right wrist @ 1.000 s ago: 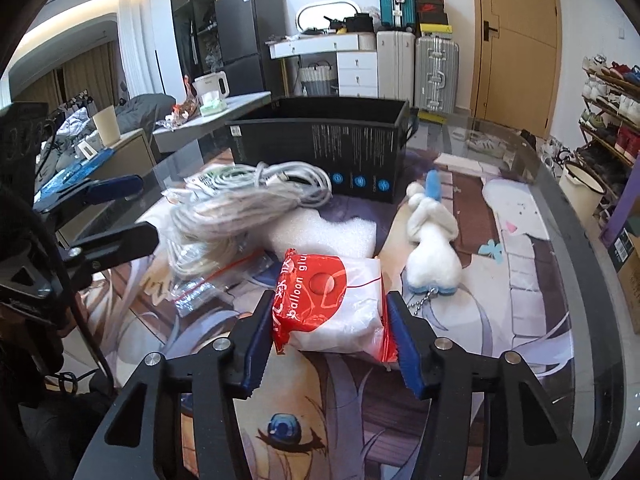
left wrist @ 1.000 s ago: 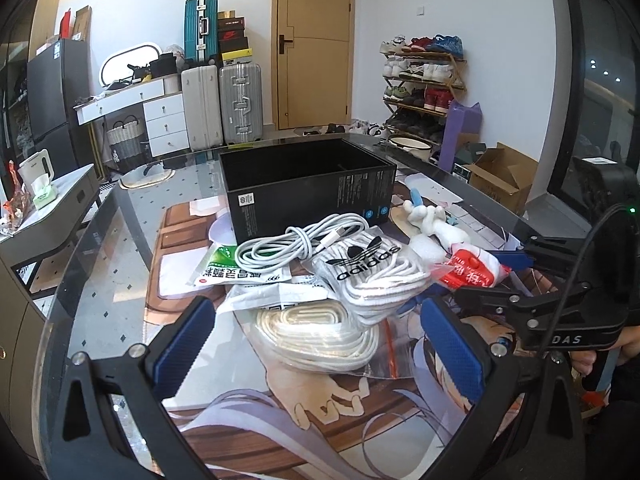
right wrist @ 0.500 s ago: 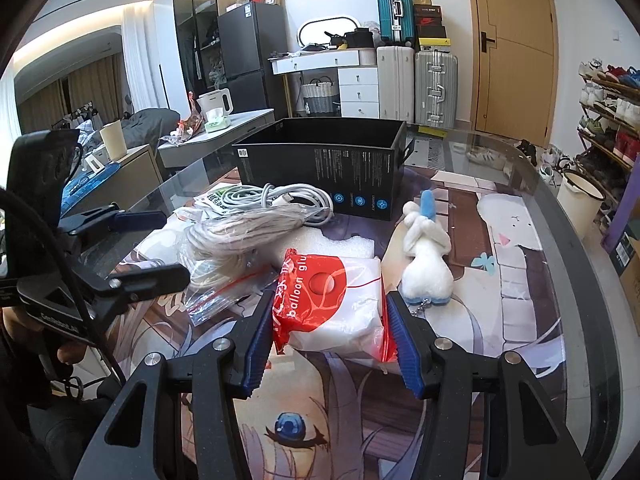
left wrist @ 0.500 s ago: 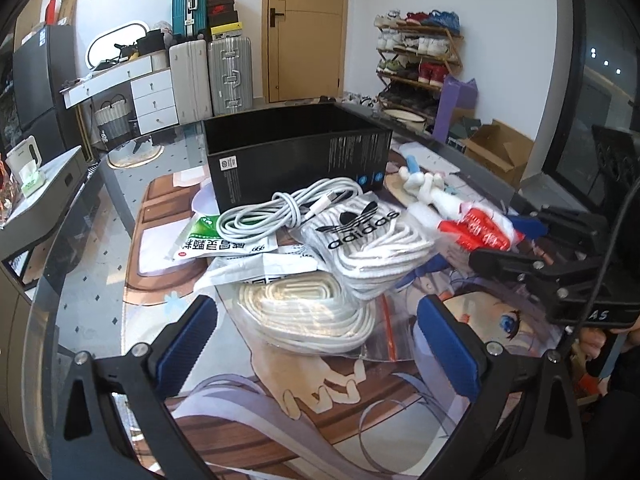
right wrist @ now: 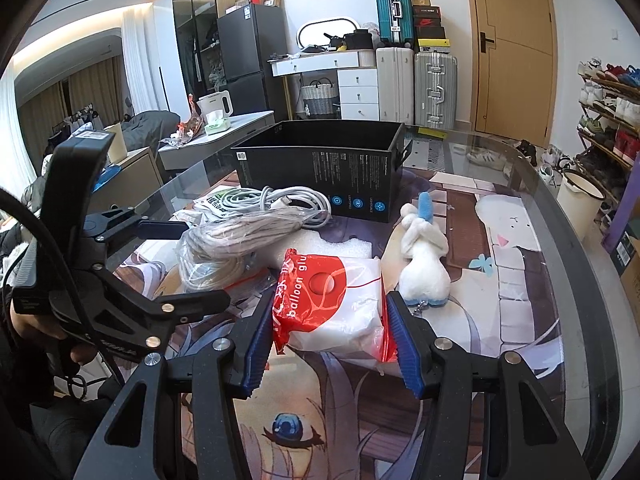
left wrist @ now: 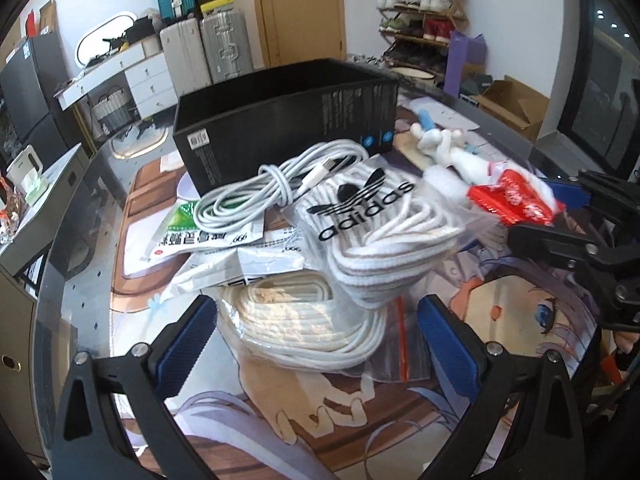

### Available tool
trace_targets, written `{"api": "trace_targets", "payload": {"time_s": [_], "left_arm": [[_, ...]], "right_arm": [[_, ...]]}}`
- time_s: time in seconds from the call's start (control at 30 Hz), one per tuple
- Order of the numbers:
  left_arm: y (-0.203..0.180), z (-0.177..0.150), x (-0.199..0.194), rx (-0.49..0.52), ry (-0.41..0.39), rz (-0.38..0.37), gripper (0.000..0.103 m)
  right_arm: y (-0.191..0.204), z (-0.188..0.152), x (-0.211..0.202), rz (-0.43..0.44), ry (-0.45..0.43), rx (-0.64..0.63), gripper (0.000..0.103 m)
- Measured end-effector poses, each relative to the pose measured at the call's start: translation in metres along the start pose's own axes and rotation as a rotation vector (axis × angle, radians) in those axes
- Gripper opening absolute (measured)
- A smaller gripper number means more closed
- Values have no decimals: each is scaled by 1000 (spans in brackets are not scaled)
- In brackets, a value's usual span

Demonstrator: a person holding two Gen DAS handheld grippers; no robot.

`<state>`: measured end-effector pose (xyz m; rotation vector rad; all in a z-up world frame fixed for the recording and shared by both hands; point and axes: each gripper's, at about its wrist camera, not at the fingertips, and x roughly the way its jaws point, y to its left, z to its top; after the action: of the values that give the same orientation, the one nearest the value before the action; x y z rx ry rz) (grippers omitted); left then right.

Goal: Organize soft objects
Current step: 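Grasp the red-labelled balloon glue bag with the right tool while the left tool grasps the coiled rope bag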

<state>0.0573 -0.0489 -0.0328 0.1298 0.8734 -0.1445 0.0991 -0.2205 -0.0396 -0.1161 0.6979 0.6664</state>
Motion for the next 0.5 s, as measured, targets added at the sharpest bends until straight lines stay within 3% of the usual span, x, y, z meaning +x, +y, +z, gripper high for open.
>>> {"api": "trace_targets", "payload": {"time_s": [0.07, 0.17, 0.3, 0.5], "left_arm": [[0, -1, 5, -4, 14, -4, 100], [0, -2, 6, -5, 9, -27, 92], [-1, -4, 2, 9, -17, -59, 69], [2, -10, -8, 5, -45, -74, 61]], "right_arm": [[0, 0, 0, 2, 0, 0, 55], [0, 0, 0, 4, -1, -1, 55], [1, 0, 0, 5, -1, -2, 55], [2, 0, -2, 8, -9, -5, 55]]}}
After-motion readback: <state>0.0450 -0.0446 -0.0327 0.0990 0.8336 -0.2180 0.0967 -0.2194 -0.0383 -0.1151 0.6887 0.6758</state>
